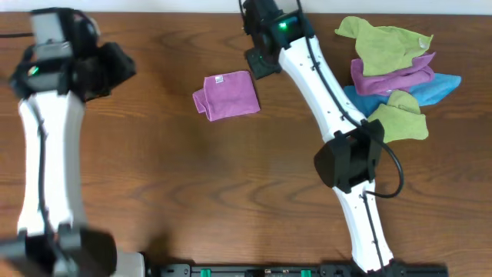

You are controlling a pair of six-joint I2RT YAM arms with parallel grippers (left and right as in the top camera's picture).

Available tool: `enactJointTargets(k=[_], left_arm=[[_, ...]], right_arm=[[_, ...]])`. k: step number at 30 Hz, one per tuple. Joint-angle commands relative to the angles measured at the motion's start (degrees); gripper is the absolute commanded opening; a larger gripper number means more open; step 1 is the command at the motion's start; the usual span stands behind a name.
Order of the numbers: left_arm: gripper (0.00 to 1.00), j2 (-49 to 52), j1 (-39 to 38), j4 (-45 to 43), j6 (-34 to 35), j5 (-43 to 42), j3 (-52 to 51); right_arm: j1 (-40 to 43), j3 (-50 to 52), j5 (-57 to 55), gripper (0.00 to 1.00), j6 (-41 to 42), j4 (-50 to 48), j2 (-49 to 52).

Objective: Fold the cloth

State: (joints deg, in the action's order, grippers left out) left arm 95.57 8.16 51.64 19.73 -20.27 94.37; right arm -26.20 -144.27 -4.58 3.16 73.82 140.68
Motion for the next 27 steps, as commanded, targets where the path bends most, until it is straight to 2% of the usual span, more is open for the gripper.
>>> enactJointTargets(k=[1,3,11,21,25,27], left_arm=[[0.51,6.5,-0.4,-0.8,-0.2,-8.2,0.2],[0.54,11.5,-0.4,-2.3,-0.2,-12.3,0.2],[0.53,23.0,-1.8,-4.3,0.0,-12.8,0.2],[0.56,29.4,-7.4,-10.4,2.2,-12.8,0.2],[0.62,30.5,-9.1,-12.1,2.2,-13.0,0.2],[0.71,31.1,-9.6,-13.4,2.1,-15.3,0.2]], right_arm=[[-0.3,-0.2,5.8,0.01,1.1,-0.3,3.6],[0.0,-0.2,7.6,0.01,1.1,-0.8,5.5],[2.5,-0.2,10.1,0.01,2.2,-1.9,9.7],[3.6,-0.2,12.6,0.01,2.6,-3.6,11.8],[3.6,-0.2,12.9,0.01,3.2,-4.0,12.3],[3.6,-0.2,13.5,0.01,3.2,-4.2,12.8]])
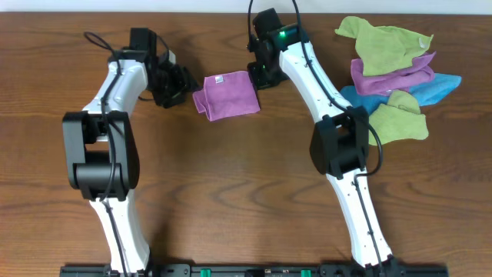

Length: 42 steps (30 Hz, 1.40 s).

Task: Fold the cloth
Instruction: 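Grasp the folded cloth with the left gripper and lift it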

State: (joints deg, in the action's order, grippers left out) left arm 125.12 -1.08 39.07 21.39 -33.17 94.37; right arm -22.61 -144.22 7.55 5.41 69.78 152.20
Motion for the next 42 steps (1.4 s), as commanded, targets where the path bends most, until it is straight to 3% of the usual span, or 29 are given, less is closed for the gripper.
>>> enactJointTargets(k=[1,13,32,34,38,42], left_arm=[[0.72,1.7,-0.5,-1.5,0.4,-3.6,0.2],[0.76,2.9,-0.5,-0.8,-7.1,-10.6,-3.2],[0.79,3.0,-4.3,-12.8,-0.4,-11.8,-8.1],[0.68,3.0,-4.6,-12.8,0.6,-10.8,-8.1],[0.08,3.0,-4.0,-12.8,0.9,-10.7,-8.1],[0.06,2.7,-1.5,-12.7,1.0,-11.5,-8.1]], right_arm=[[0.0,-0.3,1.7,0.01,1.0,-0.2,1.6],[0.1,-0.3,3.7,0.01,1.4,-0.3,2.7],[-3.0,-0.3,11.3,0.01,3.1,-3.2,4.3],[-3.0,-0.3,11.5,0.01,3.1,-3.0,4.3],[-2.0,-0.3,9.2,0.01,3.1,-1.6,4.1],[0.2,-0.3,6.3,0.01,2.6,0.8,2.7]])
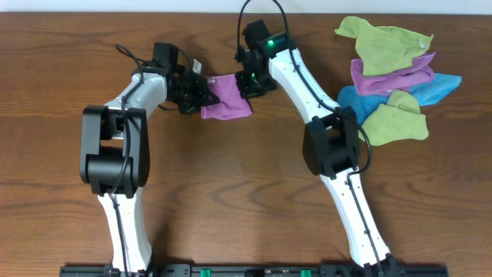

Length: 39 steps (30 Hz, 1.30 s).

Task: Fold the cloth
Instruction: 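Grasp the folded cloth with the left gripper and lift it, then carry the cloth to the upper-left table corner and release it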

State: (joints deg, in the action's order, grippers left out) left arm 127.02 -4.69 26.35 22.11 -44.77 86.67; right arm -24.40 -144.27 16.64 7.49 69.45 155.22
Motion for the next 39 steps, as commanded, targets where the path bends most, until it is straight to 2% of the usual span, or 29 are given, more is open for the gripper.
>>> enactJointTargets(k=[1,5,8,14,19,24,28,33,39], left_arm=[[0.06,0.6,2.9,-0.1,0.2,0.2,-0.3],[0.06,-1.7,6.7,-1.0,0.5,0.1,1.2],[0.06,-4.3,9.7,-3.4,4.5,0.2,3.8],[0.06,-8.2,18.3,-17.7,22.2,10.1,5.1],[0.06,-6.8,23.6,-24.2,28.9,13.3,5.1],[0.06,-5.2,25.3,-28.1,31.3,15.5,5.1],[0.06,-4.0,25.7,-30.3,33.9,21.4,5.1],[0.06,2.4,26.3,-40.7,39.4,19.8,6.5],[0.06,12.7,27.2,-41.7,40.1,17.5,16.4]], right_arm=[[2.5,-0.3,-3.8,0.01,0.6,1.8,-1.1],[5.0,-0.3,-6.2,0.01,0.6,3.3,-5.0],[6.3,-0.3,-6.2,0.01,0.6,4.1,-8.3],[6.8,-0.3,-6.2,0.01,0.1,6.0,-14.1],[6.8,-0.3,-6.3,0.01,-0.9,7.1,-18.0],[6.7,-0.3,-6.3,0.01,-0.9,7.1,-19.2],[6.6,-0.3,-6.3,0.01,-0.9,7.7,-19.2],[5.8,-0.3,-6.3,0.01,-0.9,8.3,-19.2],[5.1,-0.3,-6.3,0.01,-0.7,9.2,-19.2]])
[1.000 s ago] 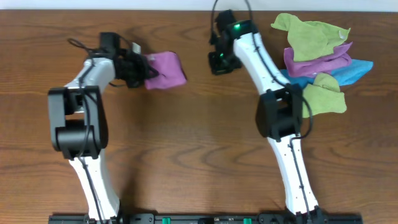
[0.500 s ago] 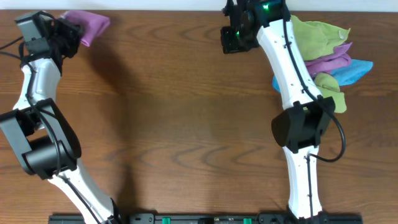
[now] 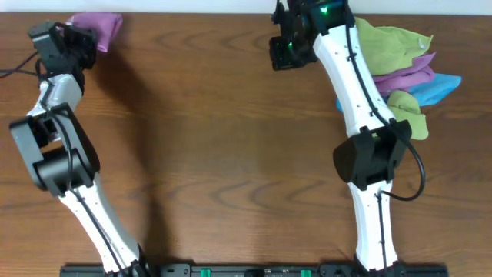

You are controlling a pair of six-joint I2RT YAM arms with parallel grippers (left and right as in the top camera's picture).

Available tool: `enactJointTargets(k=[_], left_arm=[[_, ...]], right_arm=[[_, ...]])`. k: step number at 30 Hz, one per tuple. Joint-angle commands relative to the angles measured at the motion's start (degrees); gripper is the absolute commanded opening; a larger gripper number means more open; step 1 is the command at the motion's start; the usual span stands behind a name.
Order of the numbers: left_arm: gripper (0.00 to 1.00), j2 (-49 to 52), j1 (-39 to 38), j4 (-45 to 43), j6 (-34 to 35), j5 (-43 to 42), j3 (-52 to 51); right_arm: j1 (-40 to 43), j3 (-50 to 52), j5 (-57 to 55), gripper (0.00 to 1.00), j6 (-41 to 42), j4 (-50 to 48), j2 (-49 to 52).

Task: Fold the cloth
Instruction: 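Carry the cloth to the upper-left table corner and release it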

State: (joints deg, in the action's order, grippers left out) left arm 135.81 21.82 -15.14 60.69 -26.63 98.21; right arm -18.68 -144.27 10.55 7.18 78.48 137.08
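The folded purple cloth (image 3: 100, 26) hangs bunched at the far left back corner of the table. My left gripper (image 3: 83, 37) is shut on its right-hand side of the arm's reach, the arm stretched out to the back left. Over the back middle of the table my right gripper (image 3: 286, 52) holds nothing that I can see. Its fingers are too dark to tell whether they are open or shut.
A pile of loose cloths lies at the back right under the right arm: a green cloth (image 3: 388, 42), a purple one (image 3: 407, 73), a blue one (image 3: 440, 86) and another green one (image 3: 407, 117). The wooden table (image 3: 231, 169) spreads between the arms.
The purple cloth was at the back middle with both grippers at its edges. Now my left gripper holds it at the far back left corner, and my right gripper has moved right, toward the pile.
At first the folded purple cloth lay at the back middle, my right gripper beside it and my left arm far to the left. Then both grippers were at its edges, then on it. Now the left gripper alone has it at the left corner.
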Motion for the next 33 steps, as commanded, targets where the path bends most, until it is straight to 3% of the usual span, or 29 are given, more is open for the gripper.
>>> enactJointTargets(k=[1,7,17,18,19,20,23,25,28,33], left_arm=[[0.06,5.3,0.7,-0.2,1.5,-0.6,6.6],[0.06,13.2,0.6,1.7,2.3,-2.8,16.4],[0.06,14.7,-0.4,2.1,1.0,-1.8,17.9],[0.37,14.7,-0.4,3.1,1.0,-2.0,17.9],[0.55,14.7,-0.2,4.0,1.0,-3.1,17.9],[0.63,14.7,0.0,4.7,1.0,-4.0,17.9],[0.67,14.7,0.7,5.4,1.0,-7.1,17.9],[0.95,14.4,1.3,6.9,1.0,-8.9,17.9],[0.95,13.4,2.1,11.3,1.0,-9.8,17.9],[0.95,9.3,3.1,20.2,-7.6,-10.2,17.9]], right_arm=[[-0.7,-0.3,-0.2,0.01,-0.4,0.2,-1.1],[-0.6,-0.3,-0.2,0.01,-0.4,0.1,-1.1],[-0.6,-0.3,-0.2,0.02,1.0,-1.8,-1.1],[-0.6,-0.3,-0.2,0.02,1.0,-1.8,-1.1],[-0.6,-0.3,-0.2,0.01,1.0,-1.8,-1.1],[-0.6,-0.3,-0.2,0.01,1.0,-1.8,-1.1],[-0.7,-0.3,-0.2,0.01,1.1,-1.8,-1.1],[-0.7,-0.3,-0.2,0.01,1.2,-1.8,-1.1],[-0.7,-0.3,0.0,0.02,1.9,-1.8,-1.1],[-0.7,-0.3,0.2,0.02,2.0,-1.7,-1.1]])
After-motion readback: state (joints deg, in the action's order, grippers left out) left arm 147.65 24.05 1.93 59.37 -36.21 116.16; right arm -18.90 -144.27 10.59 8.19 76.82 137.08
